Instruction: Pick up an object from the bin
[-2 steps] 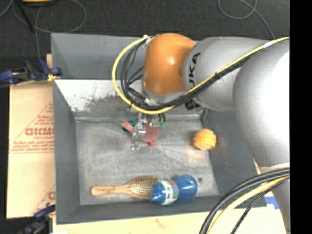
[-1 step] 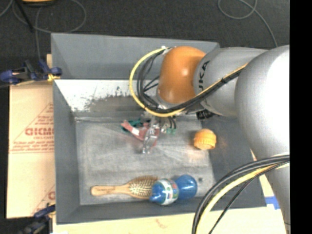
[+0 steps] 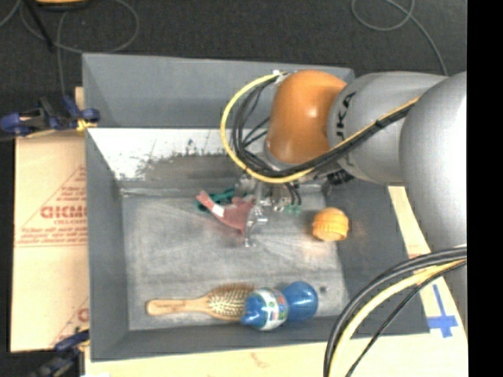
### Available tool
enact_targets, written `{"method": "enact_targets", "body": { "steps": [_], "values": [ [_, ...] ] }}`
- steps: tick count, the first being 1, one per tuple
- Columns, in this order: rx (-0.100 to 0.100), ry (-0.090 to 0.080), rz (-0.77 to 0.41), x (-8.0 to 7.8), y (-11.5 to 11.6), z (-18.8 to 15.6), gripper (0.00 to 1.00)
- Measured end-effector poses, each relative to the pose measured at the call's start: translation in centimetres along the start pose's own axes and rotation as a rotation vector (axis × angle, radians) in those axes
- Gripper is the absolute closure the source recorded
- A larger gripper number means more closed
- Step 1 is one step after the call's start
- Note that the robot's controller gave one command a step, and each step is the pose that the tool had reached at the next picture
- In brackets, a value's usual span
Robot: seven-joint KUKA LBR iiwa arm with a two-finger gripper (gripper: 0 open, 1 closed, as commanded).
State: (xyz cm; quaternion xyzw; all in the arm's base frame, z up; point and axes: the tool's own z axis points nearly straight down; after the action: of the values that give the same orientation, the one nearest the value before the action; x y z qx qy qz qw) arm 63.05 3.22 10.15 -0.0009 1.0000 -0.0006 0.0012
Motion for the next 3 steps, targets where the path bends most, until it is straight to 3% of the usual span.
{"method": "enact_targets", "body": {
  "steps": [1,2,3],
  "values": [
    [-0.003,-0.007,-0.024,-0.3,-0.1,-2.7,0.0],
    [-0.001,-0.005,-0.096,-0.3,-1.7,3.0,0.0],
    [-0.001,-0.026,-0.019,-0.9,-1.0,2.3,1.0]
  ]
}}
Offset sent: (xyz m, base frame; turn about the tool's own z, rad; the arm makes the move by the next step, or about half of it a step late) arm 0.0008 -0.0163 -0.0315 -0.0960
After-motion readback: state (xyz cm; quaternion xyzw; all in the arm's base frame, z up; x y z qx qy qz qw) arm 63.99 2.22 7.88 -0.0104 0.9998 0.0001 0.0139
